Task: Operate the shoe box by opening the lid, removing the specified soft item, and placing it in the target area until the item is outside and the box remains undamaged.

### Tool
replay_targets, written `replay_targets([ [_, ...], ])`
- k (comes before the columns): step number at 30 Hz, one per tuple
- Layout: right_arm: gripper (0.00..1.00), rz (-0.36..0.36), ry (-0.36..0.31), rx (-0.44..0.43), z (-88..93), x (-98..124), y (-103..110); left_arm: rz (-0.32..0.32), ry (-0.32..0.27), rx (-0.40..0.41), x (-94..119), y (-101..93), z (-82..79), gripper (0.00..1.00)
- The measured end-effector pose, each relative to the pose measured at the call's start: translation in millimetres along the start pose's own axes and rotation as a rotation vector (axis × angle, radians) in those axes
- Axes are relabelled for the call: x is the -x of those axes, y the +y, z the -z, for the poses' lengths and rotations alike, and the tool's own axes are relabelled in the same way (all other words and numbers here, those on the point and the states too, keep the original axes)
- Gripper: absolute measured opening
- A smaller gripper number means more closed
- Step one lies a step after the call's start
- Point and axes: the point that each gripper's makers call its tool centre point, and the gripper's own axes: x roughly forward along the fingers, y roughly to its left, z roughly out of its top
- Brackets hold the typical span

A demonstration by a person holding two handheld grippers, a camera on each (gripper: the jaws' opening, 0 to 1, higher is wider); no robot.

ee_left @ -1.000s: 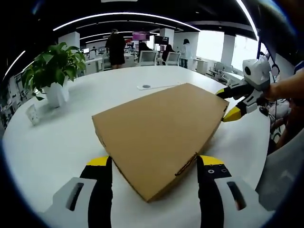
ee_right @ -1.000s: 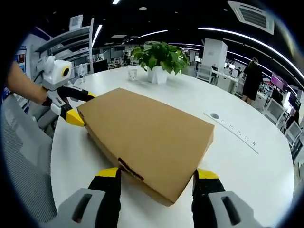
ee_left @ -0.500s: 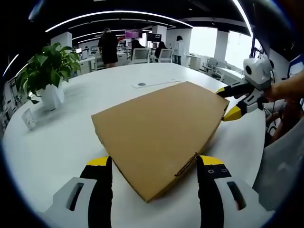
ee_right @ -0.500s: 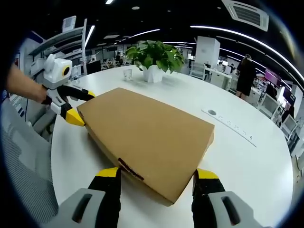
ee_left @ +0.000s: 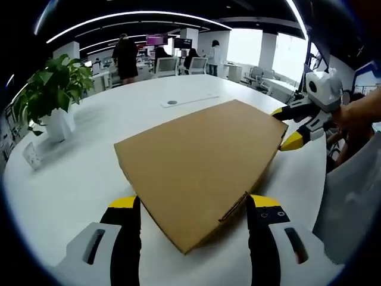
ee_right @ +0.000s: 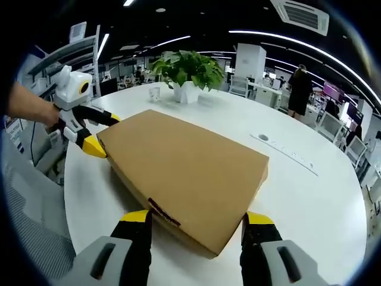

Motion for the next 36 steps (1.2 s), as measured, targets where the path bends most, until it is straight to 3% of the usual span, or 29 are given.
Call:
replay_targets([
  [36,0.56,0.029,-0.009,-0.062,-4.5,1.4,63.7,0.063,0.071,-0.056,43.0,13.7,27.6,0.75],
])
